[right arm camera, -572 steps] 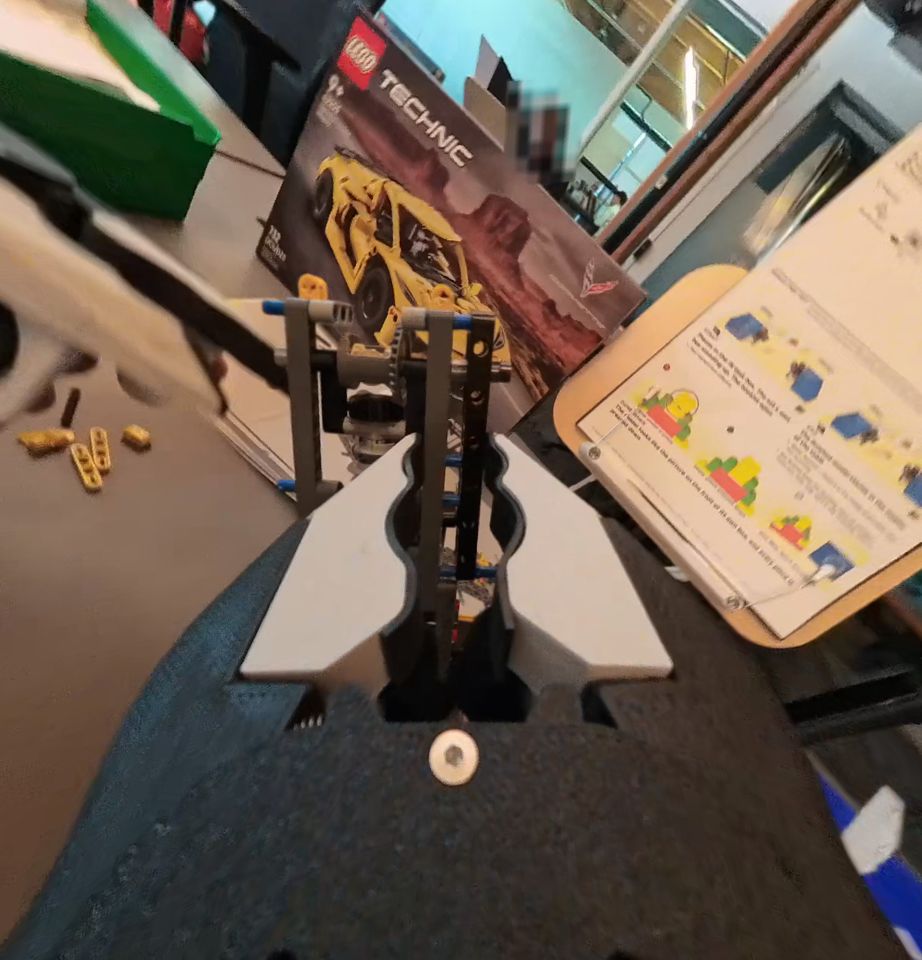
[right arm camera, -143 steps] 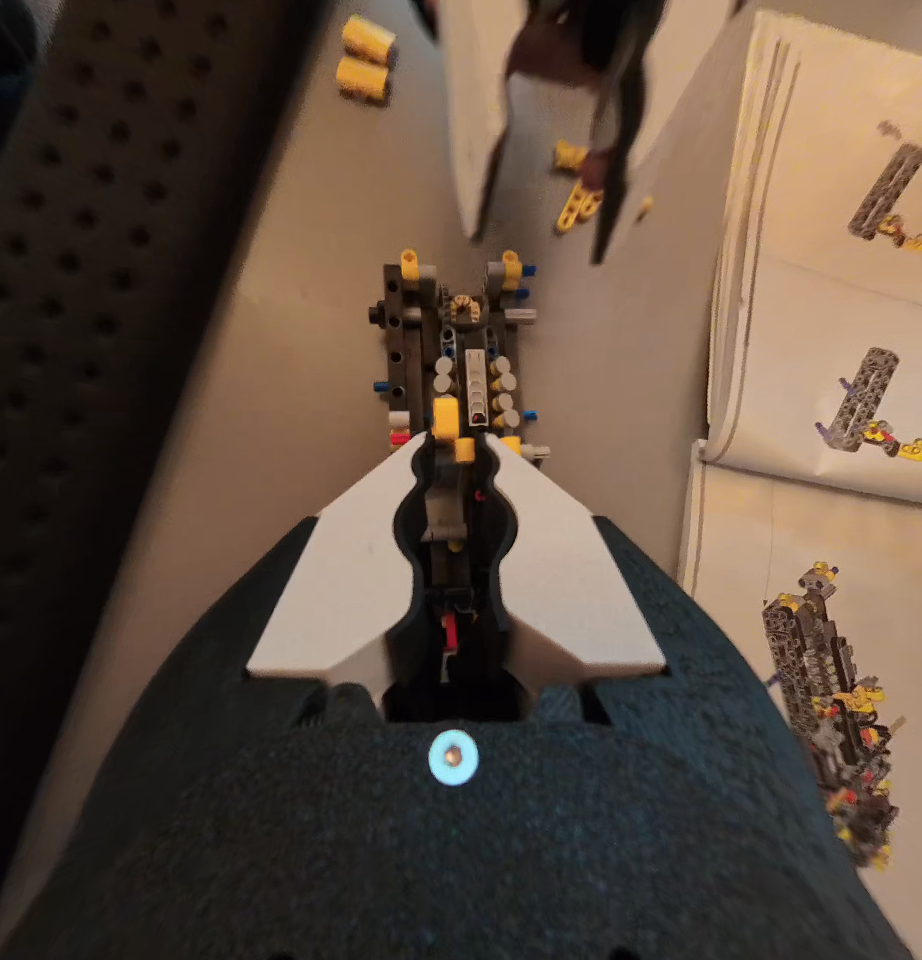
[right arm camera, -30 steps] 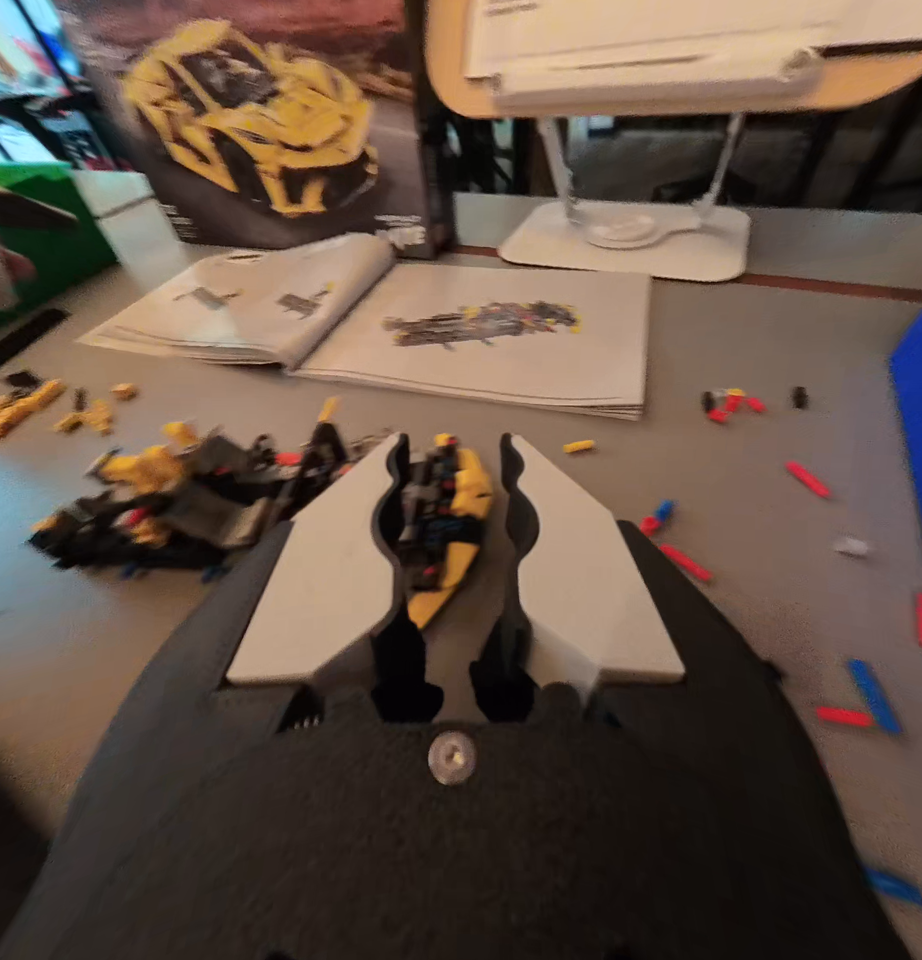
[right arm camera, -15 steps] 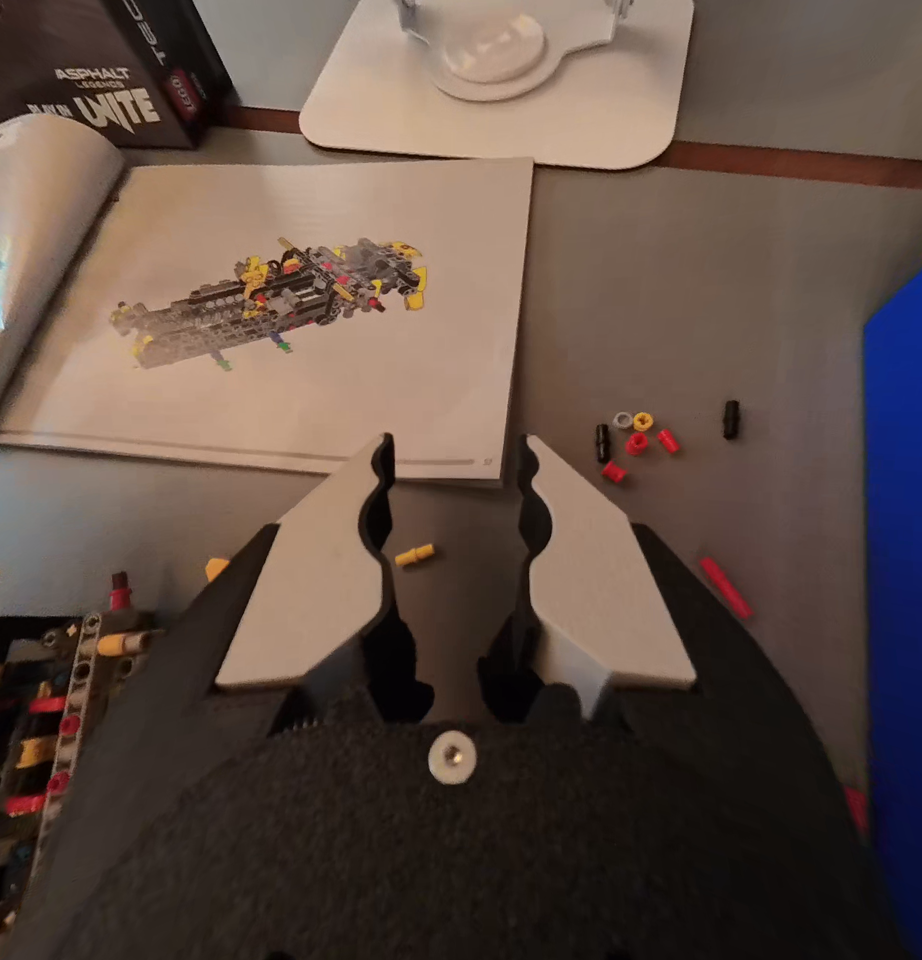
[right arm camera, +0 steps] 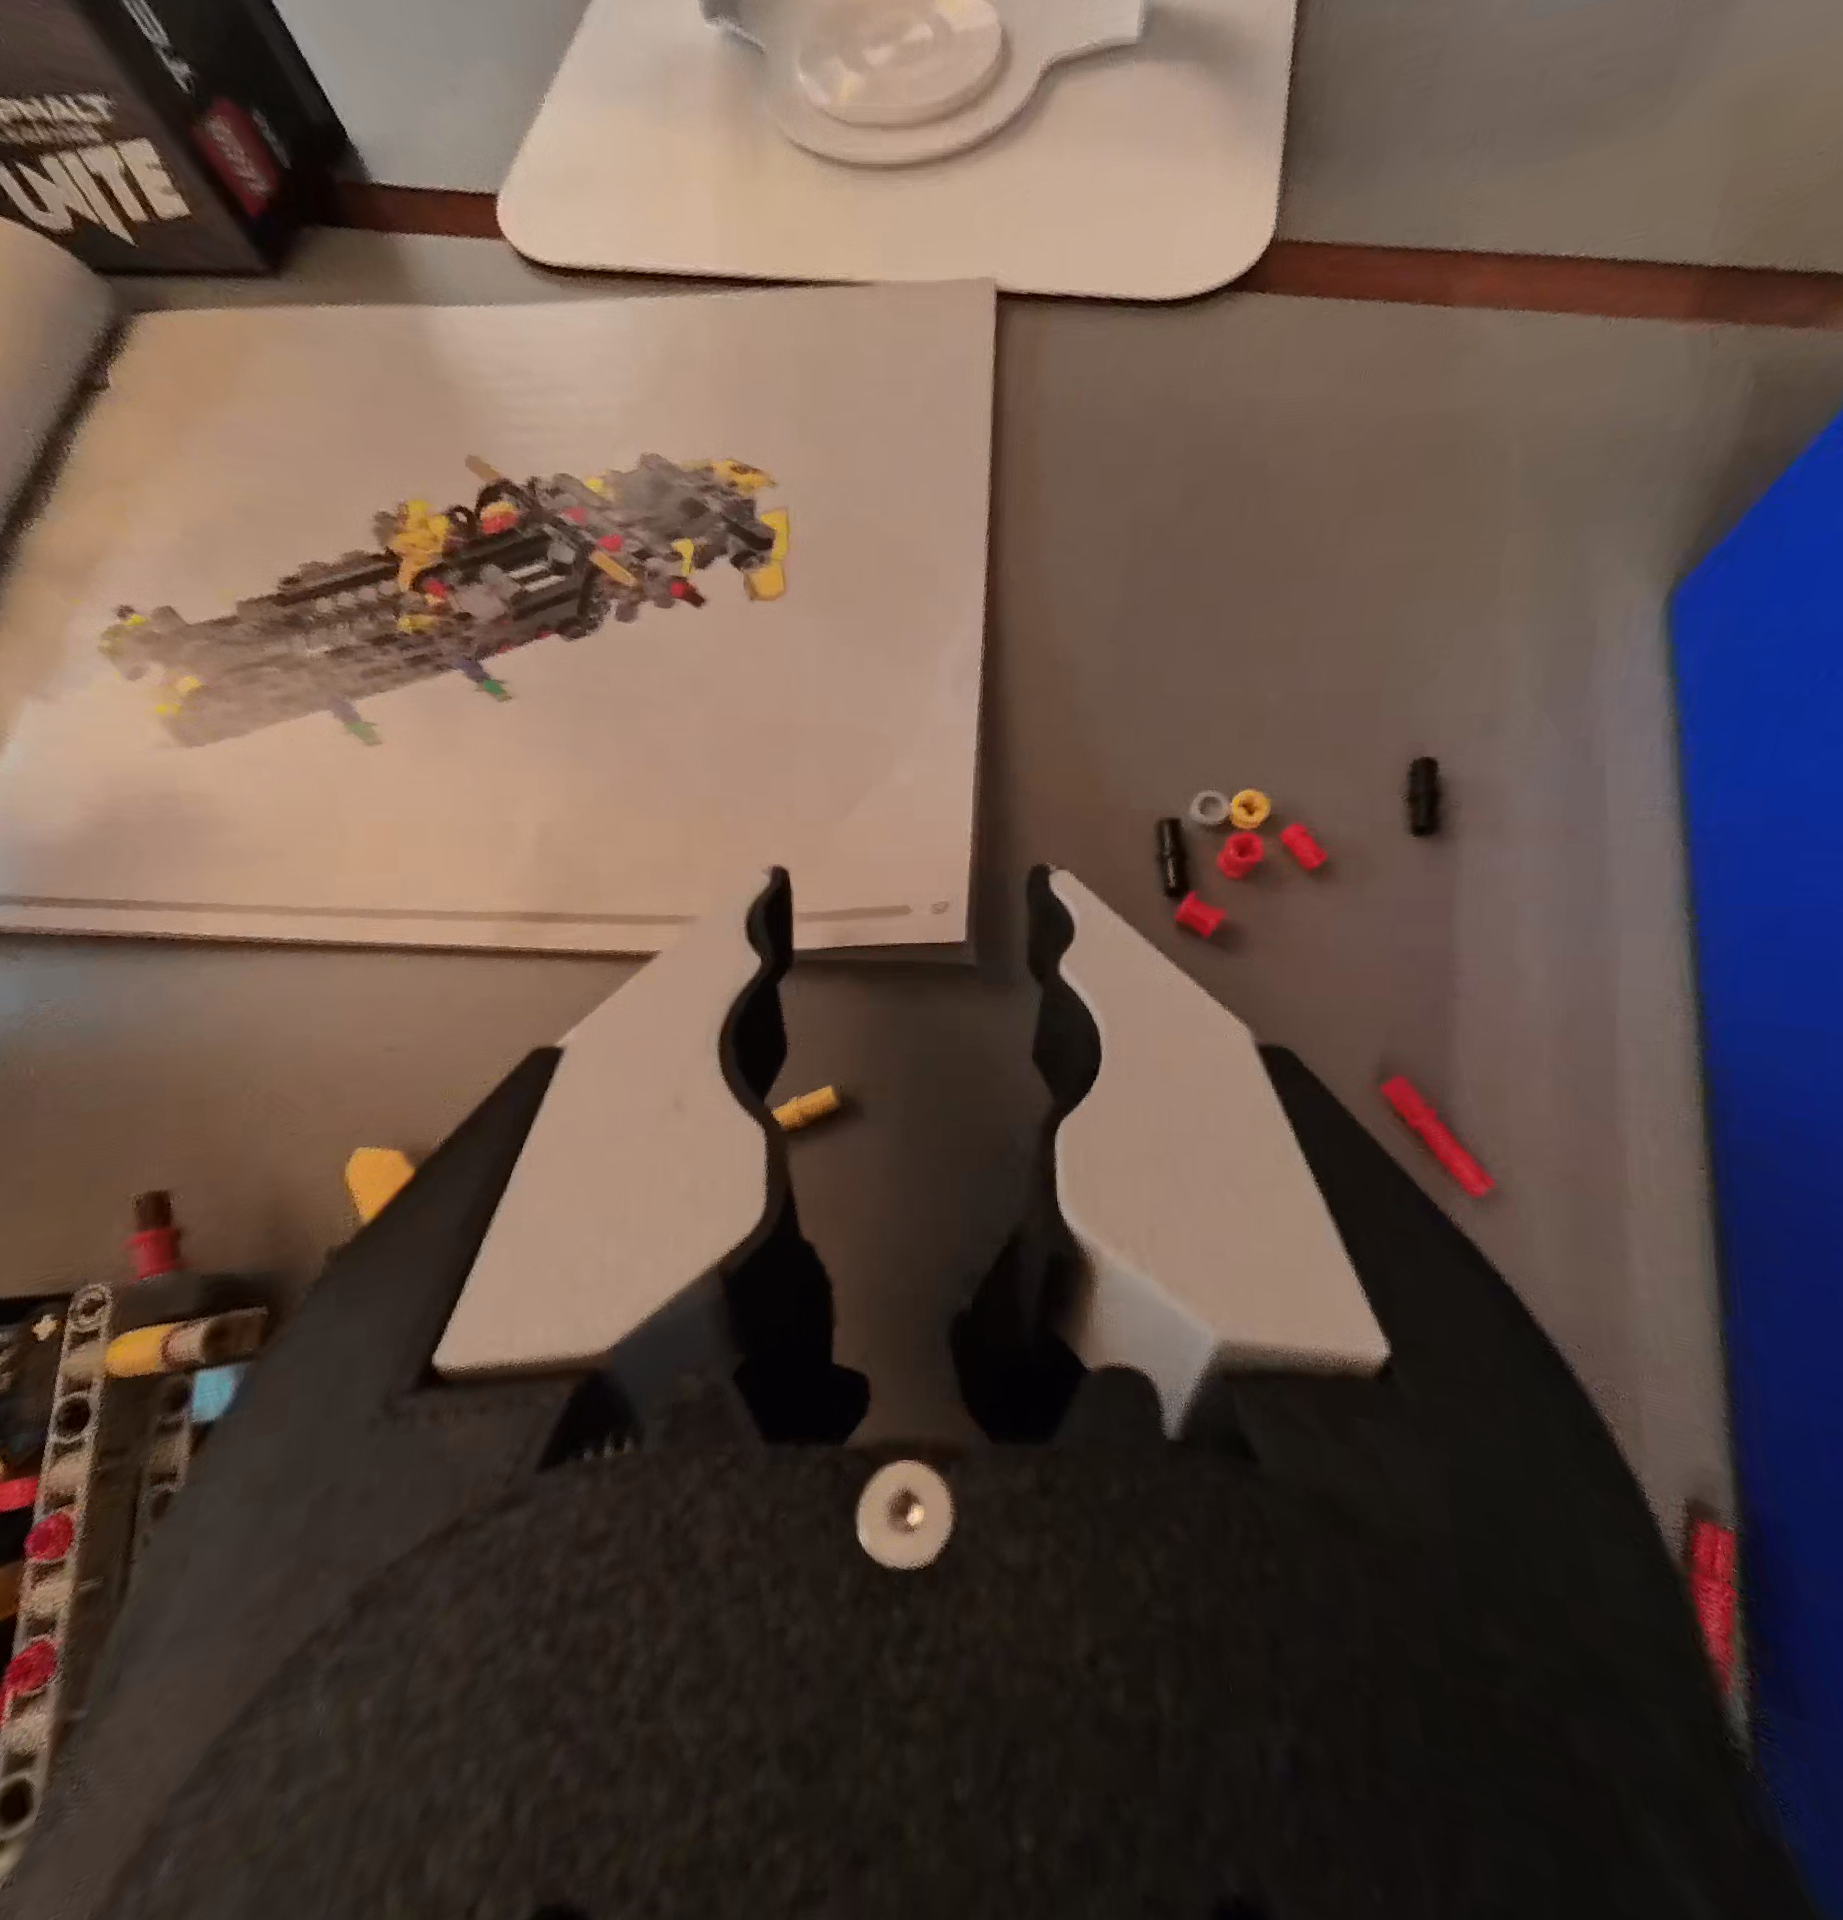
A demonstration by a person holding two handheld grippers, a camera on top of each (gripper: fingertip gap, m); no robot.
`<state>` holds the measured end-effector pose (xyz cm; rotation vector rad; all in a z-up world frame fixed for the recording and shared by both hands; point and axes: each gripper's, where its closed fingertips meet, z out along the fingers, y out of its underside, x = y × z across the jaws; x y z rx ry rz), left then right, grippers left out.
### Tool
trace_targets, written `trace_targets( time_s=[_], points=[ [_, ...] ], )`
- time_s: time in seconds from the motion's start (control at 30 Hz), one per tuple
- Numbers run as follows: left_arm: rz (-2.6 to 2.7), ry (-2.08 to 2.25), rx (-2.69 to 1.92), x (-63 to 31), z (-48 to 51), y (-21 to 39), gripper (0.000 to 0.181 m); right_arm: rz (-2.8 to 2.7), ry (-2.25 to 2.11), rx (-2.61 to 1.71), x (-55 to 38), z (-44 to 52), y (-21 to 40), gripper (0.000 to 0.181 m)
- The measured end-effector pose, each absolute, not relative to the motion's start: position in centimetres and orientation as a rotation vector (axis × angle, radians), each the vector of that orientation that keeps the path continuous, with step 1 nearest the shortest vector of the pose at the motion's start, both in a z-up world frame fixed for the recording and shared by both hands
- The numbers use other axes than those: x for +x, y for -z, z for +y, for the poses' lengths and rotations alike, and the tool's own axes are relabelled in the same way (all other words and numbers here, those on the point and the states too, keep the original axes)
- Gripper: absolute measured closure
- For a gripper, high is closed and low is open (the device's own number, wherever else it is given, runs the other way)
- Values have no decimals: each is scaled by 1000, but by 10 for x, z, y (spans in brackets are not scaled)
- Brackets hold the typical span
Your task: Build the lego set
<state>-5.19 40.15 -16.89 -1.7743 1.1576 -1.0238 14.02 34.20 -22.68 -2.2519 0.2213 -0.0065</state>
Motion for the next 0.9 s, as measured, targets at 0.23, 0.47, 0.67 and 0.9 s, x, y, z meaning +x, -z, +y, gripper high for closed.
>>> trace_targets(
  time_s=[0.23, 0.47, 0.67, 0.9],
  points=[
    [1175, 1032, -1777, -51, 399, 172, 110, 187, 2, -2267, 132, 341, 231, 145],
    [1163, 1048, -1787, -53, 402, 172, 110, 208, -48, -2222, 130, 341, 219, 158],
    [1173, 1059, -1792, -51, 398, 174, 110, 256, -53, -2268, 134, 344, 233, 168],
    [1109, 1158, -1831, -48, 398, 171, 110, 89, 132, -2301, 130, 345, 224, 181]
  ],
)
